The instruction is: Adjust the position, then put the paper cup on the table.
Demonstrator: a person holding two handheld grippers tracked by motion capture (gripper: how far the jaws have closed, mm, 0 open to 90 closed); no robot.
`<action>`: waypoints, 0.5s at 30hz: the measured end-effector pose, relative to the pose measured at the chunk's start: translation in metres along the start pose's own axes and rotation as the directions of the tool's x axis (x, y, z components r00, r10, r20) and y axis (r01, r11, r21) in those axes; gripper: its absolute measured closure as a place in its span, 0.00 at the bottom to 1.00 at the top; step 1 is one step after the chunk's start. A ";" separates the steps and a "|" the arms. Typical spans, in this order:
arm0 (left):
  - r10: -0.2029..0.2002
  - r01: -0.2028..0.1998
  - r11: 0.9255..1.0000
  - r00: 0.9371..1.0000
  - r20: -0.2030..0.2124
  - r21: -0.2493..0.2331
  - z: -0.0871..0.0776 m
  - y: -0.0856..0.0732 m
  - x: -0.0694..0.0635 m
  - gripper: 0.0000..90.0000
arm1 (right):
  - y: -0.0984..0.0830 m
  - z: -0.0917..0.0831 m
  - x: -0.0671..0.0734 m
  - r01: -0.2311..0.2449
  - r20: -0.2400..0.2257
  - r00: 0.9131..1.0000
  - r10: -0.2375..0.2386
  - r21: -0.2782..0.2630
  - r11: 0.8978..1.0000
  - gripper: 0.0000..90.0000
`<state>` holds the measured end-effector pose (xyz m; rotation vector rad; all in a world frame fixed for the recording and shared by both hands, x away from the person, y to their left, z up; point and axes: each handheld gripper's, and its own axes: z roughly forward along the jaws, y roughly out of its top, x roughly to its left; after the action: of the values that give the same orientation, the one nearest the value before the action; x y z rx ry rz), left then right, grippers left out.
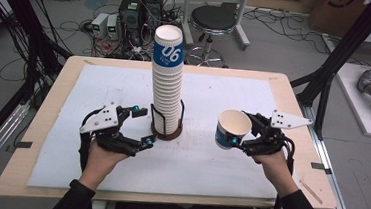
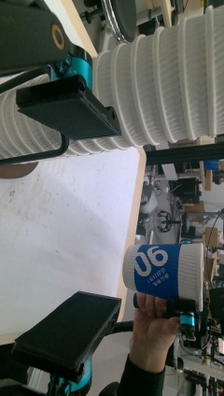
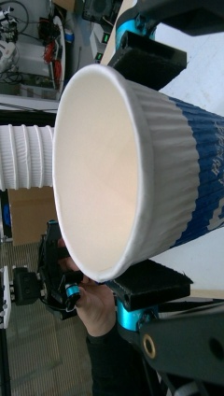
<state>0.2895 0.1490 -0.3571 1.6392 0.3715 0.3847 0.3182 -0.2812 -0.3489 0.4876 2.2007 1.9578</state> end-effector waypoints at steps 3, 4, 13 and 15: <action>0.008 -0.008 1.000 1.000 -0.004 -0.003 0.000 0.000 -0.001 0.17 | 0.001 -0.002 0.000 0.000 0.000 1.000 0.000 0.000 1.000 0.23; 0.010 -0.010 1.000 1.000 -0.008 -0.005 0.000 0.000 -0.002 0.17 | 0.001 -0.002 0.000 0.004 0.002 1.000 -0.004 -0.001 1.000 0.23; 0.038 -0.040 0.998 0.998 -0.050 -0.038 -0.007 0.000 -0.008 0.17 | 0.005 -0.008 0.001 0.010 0.021 1.000 -0.010 -0.012 1.000 0.23; 0.031 -0.033 0.999 0.998 -0.054 -0.038 -0.008 -0.001 -0.008 0.17 | 0.005 -0.009 0.000 0.008 0.024 1.000 -0.008 -0.008 1.000 0.23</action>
<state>0.2792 0.1523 -0.3573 1.6005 0.3761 0.4579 0.3156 -0.2891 -0.3424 0.4971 2.1760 1.9462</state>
